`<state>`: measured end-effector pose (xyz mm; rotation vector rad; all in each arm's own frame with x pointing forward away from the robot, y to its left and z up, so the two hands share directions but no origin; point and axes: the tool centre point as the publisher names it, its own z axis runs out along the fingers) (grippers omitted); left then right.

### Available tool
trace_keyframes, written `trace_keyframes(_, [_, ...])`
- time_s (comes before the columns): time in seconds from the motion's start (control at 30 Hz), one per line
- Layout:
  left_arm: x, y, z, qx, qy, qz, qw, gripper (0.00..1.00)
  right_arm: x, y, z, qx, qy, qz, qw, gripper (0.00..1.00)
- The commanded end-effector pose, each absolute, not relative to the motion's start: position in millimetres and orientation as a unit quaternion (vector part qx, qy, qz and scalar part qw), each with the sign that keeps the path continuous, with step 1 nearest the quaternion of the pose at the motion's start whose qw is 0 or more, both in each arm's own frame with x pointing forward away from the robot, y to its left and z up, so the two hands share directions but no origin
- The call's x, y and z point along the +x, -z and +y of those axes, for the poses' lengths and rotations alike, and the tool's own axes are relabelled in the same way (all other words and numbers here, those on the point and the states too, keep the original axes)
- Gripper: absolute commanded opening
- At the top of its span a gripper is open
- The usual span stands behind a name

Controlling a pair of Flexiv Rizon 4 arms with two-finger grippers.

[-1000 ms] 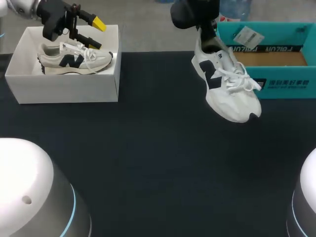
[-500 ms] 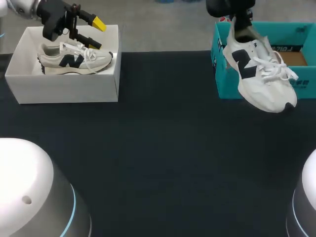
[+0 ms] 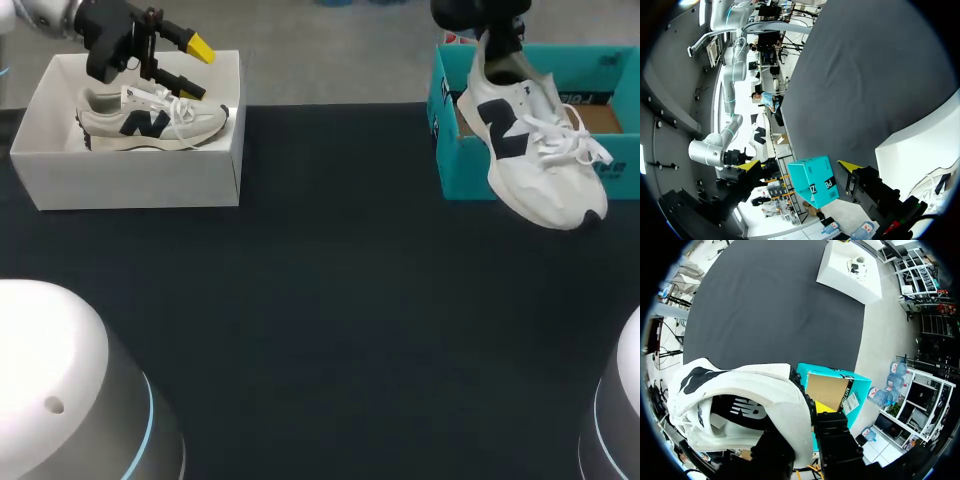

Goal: Take the shoe out of the shoebox, open the shoe tongue, remove and reinsert the insole, then place the shoe into the shoebox

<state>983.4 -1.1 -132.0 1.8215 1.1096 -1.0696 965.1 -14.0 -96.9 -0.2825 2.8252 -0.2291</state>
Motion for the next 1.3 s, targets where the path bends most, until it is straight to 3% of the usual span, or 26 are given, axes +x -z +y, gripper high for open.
trace_keyframes(0.03, [984.0,131.6,-0.7,0.711,0.416,0.432,0.368,1.0,965.0,95.6,-14.8,-0.099,0.079,0.981,0.146,0.0])
trace_keyframes(0.4, [984.0,131.6,-0.7,0.711,0.416,0.432,0.368,1.0,1001.0,104.4,-60.7,-0.112,0.067,0.977,0.167,0.0])
trace_keyframes(1.3, [984.0,131.6,-0.7,0.711,0.416,0.432,0.368,1.0,1059.7,146.4,-210.1,-0.005,0.108,0.989,0.104,0.0])
